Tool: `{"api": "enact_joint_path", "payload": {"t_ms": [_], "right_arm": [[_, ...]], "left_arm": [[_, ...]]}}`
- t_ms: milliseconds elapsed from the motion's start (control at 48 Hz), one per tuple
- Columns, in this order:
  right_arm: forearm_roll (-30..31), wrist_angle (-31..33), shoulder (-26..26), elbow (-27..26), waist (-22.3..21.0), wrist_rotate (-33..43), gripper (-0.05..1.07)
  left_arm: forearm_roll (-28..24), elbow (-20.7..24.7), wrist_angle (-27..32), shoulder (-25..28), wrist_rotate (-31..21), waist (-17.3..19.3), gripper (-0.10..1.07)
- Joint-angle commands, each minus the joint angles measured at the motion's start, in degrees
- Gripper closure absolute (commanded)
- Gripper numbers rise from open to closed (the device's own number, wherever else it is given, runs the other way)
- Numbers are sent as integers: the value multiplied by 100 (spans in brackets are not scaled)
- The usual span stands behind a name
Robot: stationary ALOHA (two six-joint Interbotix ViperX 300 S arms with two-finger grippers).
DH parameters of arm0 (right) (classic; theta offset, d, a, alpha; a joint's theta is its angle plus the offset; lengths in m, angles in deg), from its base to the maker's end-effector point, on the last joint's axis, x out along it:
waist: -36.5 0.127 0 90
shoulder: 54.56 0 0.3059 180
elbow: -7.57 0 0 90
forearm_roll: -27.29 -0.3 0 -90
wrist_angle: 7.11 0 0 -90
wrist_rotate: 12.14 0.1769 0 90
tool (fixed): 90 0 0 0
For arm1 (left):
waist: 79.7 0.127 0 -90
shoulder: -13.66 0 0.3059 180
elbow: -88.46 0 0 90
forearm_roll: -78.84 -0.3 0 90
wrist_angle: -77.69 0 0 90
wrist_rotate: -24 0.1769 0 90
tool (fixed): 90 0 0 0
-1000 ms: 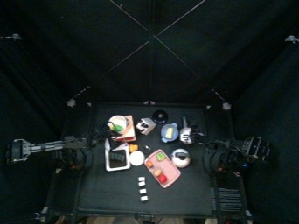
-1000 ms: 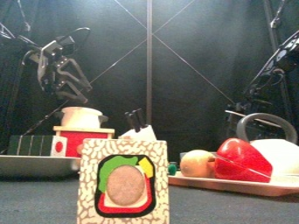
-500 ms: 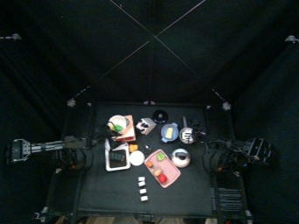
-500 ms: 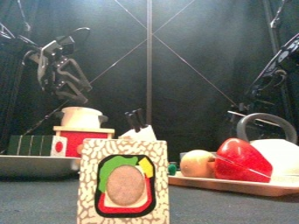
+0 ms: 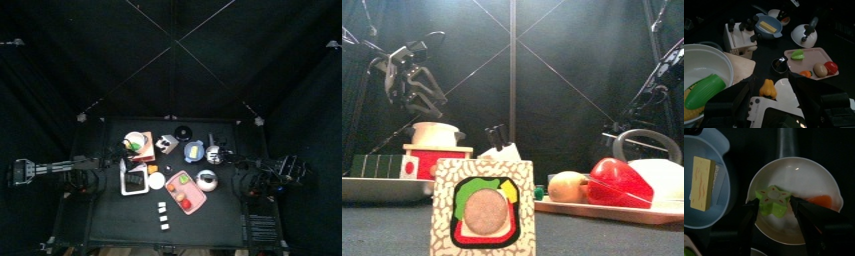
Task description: Grab starfruit bottom
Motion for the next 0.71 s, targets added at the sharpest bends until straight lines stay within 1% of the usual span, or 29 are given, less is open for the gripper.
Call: {"api": "enact_joint_path", "payload": {"t_ms": [0, 104, 312, 479, 688], "right_arm": [[0, 0, 35, -62, -35, 0, 34], [-53, 9, 70, -53, -26, 18, 40], [-176, 53, 290, -88, 149, 9, 40], [-343, 185, 624, -105, 501, 9, 40], [-369, 633, 1072, -149, 888, 18, 40]], "left_arm": [[9, 70, -35, -9, 0, 0, 7], [0, 62, -35, -9, 0, 0, 7], [0, 62, -35, -9, 0, 0, 7], [9, 70, -35, -9, 0, 0, 7], [35, 70, -35, -9, 9, 0, 7]]}}
